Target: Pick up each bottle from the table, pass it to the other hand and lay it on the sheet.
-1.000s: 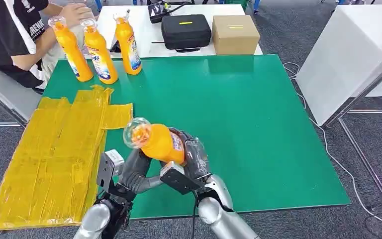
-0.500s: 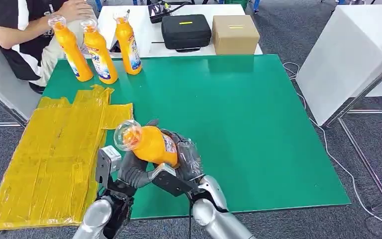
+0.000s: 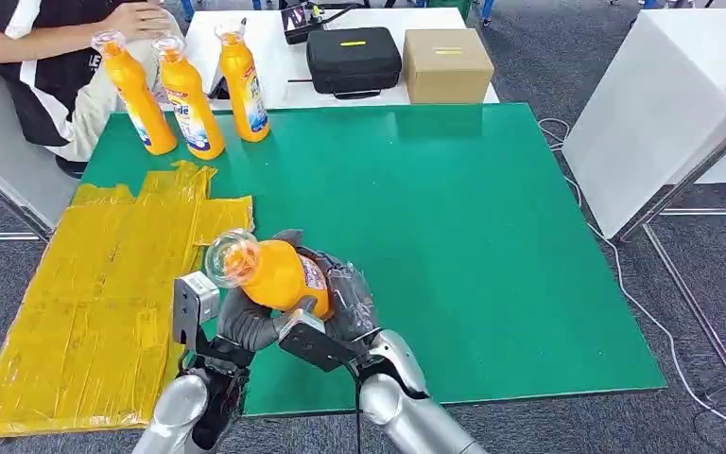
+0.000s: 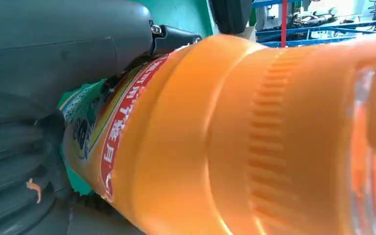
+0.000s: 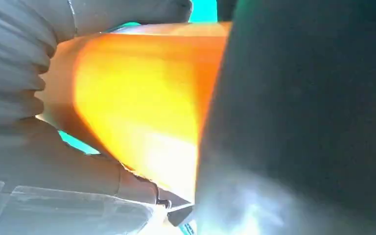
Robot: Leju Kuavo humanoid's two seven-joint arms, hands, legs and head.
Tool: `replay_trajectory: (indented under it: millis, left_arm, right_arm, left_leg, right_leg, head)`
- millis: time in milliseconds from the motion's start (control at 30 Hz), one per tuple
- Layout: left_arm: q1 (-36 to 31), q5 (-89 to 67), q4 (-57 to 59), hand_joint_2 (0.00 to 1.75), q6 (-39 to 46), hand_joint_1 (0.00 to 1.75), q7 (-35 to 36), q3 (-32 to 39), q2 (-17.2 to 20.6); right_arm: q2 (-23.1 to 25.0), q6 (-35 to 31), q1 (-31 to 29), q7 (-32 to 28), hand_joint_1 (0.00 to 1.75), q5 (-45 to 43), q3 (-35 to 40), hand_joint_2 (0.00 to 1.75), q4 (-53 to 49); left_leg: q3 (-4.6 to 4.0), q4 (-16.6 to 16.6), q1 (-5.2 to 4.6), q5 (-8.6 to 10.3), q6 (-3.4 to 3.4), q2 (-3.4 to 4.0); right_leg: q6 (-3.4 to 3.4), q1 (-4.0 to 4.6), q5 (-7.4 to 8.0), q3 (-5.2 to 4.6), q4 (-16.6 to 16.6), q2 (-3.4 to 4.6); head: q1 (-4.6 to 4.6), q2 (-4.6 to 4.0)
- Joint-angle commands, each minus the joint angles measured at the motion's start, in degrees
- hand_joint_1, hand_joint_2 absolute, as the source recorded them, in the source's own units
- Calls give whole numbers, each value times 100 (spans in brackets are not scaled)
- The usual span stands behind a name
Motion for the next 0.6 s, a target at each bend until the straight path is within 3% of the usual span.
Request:
replay_trajectory:
  millis: [33, 600]
  left_arm:
    - [-344, 13, 258, 175, -32, 175, -2, -173, 5]
    - [-360, 64, 336, 175, -51, 175, -31, -180, 13]
  right_arm:
    - [-30, 100, -222, -1, 175, 26, 267, 175, 504]
    - [-47, 129, -311, -23, 175, -12, 295, 175, 572]
  left_leg:
    - [12, -2, 4, -3, -15, -6]
    - [10, -3, 3, -2, -12, -4]
  right_leg:
    - [-4, 4, -4, 17, -7, -8]
    - [-4, 2, -3, 14, -6, -6]
  head:
    - [0, 0]
    - [0, 0]
